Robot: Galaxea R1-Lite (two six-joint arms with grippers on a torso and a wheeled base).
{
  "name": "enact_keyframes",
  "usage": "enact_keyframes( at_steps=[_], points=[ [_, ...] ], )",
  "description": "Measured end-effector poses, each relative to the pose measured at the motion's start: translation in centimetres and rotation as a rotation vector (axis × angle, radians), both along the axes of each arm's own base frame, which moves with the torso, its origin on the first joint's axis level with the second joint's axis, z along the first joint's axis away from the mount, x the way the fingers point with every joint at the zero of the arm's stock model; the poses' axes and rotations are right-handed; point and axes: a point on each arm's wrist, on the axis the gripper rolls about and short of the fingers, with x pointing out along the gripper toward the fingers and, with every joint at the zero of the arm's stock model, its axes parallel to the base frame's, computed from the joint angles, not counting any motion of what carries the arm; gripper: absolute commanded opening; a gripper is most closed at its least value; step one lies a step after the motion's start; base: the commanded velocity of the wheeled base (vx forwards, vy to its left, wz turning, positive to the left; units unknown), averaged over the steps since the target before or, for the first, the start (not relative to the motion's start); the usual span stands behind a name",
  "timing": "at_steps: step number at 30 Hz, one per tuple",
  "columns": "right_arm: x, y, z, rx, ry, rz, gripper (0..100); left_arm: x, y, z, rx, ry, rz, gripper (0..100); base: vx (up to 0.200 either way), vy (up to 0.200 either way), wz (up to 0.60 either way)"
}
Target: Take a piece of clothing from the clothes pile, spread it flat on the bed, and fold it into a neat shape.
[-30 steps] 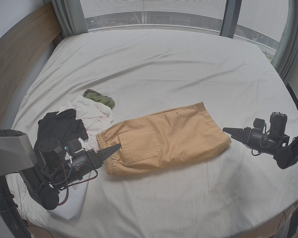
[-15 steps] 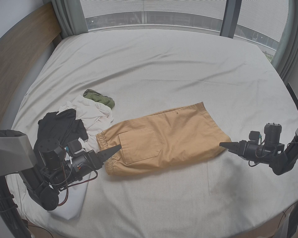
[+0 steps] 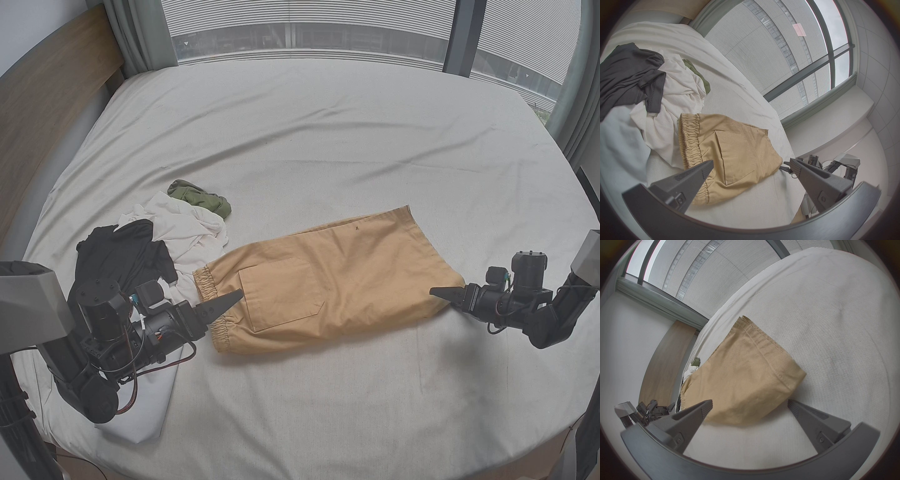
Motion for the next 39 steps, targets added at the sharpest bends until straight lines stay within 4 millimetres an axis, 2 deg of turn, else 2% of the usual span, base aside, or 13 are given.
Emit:
enact_keyframes(
  at_steps=[5,14,26,37,38,39],
  points=[
    [1.2,1.1,-0.5,0.003,-0.001,0.002,100,0.0,0.0,0.0,0.001,0.0,0.0,100,0.0,0.0,0.0],
    [2.1,3.3,-0.7,0.048,0.013,0.028,100,0.1,0.1,0.0,0.0,-0.003,0.004,100,0.0,0.0,0.0],
    [3.7,4.8,-1.1,0.129,-0.063,0.008,100,0.3,0.4,0.1,-0.002,-0.007,0.017,100,0.0,0.0,0.0],
    [3.9,5.9,-2.3,0.126,-0.08,0.0,100,0.4,0.5,0.1,-0.003,-0.008,0.02,100,0.0,0.0,0.0],
    [4.0,6.0,-2.5,0.125,-0.082,-0.007,0,0.4,0.5,0.1,-0.003,-0.009,0.02,100,0.0,0.0,0.0],
    [4.0,6.1,-2.6,0.125,-0.079,-0.012,0,0.4,0.5,0.1,-0.003,-0.009,0.021,100,0.0,0.0,0.0]
  ],
)
